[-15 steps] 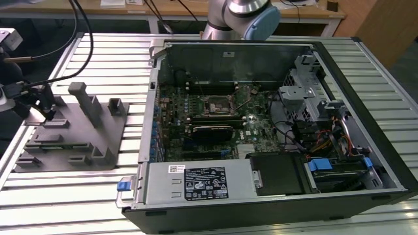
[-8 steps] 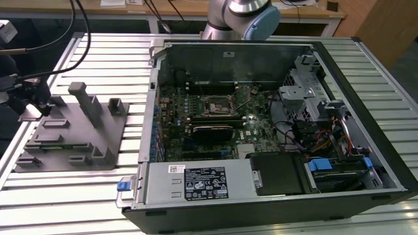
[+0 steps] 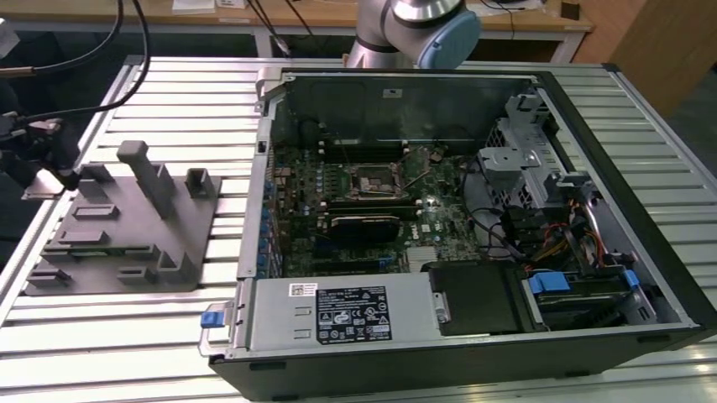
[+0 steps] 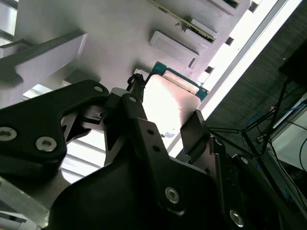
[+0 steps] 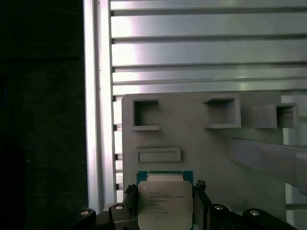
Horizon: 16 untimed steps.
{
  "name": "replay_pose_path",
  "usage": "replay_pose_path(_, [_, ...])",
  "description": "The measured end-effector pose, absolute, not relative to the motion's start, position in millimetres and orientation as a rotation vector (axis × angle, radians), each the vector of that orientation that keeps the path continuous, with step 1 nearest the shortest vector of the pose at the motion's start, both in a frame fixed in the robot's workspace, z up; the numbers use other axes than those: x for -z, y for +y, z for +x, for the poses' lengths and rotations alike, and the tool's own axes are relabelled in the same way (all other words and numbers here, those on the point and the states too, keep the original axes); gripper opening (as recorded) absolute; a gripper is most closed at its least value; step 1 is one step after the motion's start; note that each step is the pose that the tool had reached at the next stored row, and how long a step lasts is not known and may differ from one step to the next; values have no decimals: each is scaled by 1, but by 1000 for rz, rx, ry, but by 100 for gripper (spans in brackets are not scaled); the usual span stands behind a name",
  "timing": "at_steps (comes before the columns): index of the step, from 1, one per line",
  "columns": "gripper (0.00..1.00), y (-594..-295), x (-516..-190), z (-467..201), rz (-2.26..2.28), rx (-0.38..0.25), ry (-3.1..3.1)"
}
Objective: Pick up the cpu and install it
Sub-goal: 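Pick up the cpu and move it towards the insertion slot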
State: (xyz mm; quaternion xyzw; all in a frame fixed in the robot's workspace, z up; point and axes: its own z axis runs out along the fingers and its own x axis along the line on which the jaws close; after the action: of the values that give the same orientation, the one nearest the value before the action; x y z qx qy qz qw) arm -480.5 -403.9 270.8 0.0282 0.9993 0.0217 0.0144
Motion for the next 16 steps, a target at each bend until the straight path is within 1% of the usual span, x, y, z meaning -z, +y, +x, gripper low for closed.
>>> replay_pose_path(16, [55, -403, -301, -480, 88, -67, 3108])
